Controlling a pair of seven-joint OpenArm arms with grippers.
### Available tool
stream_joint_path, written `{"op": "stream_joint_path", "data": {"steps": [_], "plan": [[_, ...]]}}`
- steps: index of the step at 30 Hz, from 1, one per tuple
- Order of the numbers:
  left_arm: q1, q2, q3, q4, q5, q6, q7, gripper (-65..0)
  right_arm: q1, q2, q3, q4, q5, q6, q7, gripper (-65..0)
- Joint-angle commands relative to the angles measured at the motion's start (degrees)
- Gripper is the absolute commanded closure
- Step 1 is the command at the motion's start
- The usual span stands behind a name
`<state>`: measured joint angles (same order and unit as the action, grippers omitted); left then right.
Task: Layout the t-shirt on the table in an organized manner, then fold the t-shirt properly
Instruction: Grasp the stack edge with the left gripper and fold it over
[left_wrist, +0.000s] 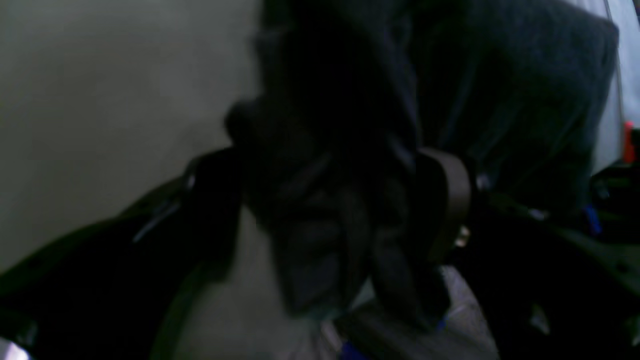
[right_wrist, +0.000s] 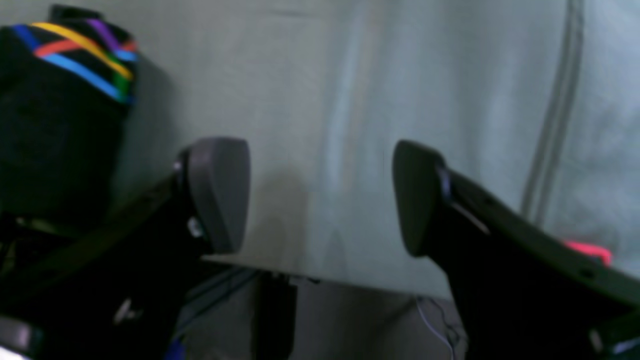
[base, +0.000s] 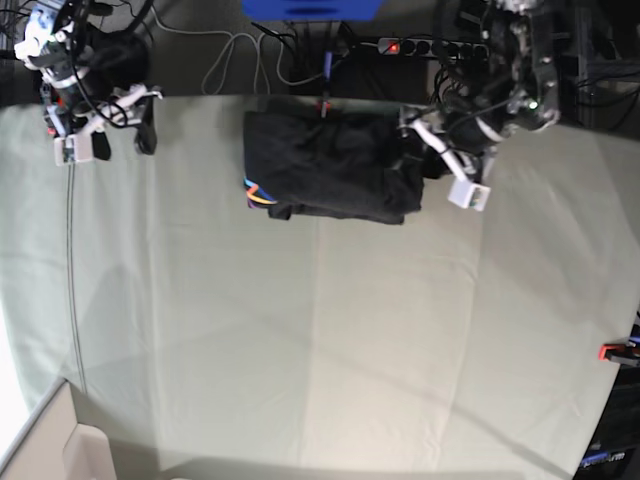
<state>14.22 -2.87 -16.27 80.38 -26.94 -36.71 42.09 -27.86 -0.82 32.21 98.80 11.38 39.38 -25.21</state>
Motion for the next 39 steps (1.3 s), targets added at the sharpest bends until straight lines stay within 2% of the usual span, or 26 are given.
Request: {"op": "stream_joint_path", "data": {"steps": [1,9,11,14,16,17,20,22,28,34,39], "plan": [[-0.9,0.19,0.14,-0.42,-0.62,-0.43,-0.37,-49.0,-0.58,0.34,0.98,1.11,0.8,0.62,1.52,-45.2],[-3.01,0.9,0.49,-7.54,-0.45,-1.05,-0.37,-48.3,-1.02,0.34,2.91,1.11,0.8,0.62,1.52,-45.2],[-3.01,0.9,0.49,-8.16,-0.53,-1.14,-0.37,-43.8,-1.02,0.34,2.91,1.11,0.8,0.62,1.52,-45.2],[-3.01,0.9,0.49,-8.16,-0.8,-1.14,-0.37,-24.5,-1.02,0.34,2.83,1.11,0.8,0.62,1.52,-45.2],[-3.01,0.9,0.49,-8.16,-0.45,-1.14,-0.37,-6.7,-1.02,0.34,2.83,1.11,0.8,0.62,1.52,-45.2],[-3.01,0.9,0.58,-8.16,-0.36,-1.14,-0.37,0.0,-1.02,0.34,2.83,1.11,0.8,0.62,1.52,-45.2],[-3.01,0.46,0.58,-8.07,-0.62,-1.14,-0.37,-2.8,-1.02,0.34,2.74,1.11,0.8,0.62,1.52,-45.2],[-3.01,0.37,0.58,-7.72,-0.45,-1.14,-0.37,0.0,-1.02,0.34,2.83,1.11,0.8,0.62,1.52,-45.2],[-3.18,-1.21,1.64,-2.18,-0.36,-1.14,-0.28,0.0,-1.02,0.34,2.91,1.11,0.8,0.62,1.52,-45.2],[-10.66,-8.69,14.56,2.74,-0.27,-0.52,-0.28,0.0,-0.93,0.34,5.55,1.11,0.8,0.62,1.52,-45.2],[-19.36,-11.5,24.58,2.57,-0.18,-0.35,-0.2,0.0,-1.02,0.34,9.42,1.11,0.8,0.62,1.52,-45.2]]}}
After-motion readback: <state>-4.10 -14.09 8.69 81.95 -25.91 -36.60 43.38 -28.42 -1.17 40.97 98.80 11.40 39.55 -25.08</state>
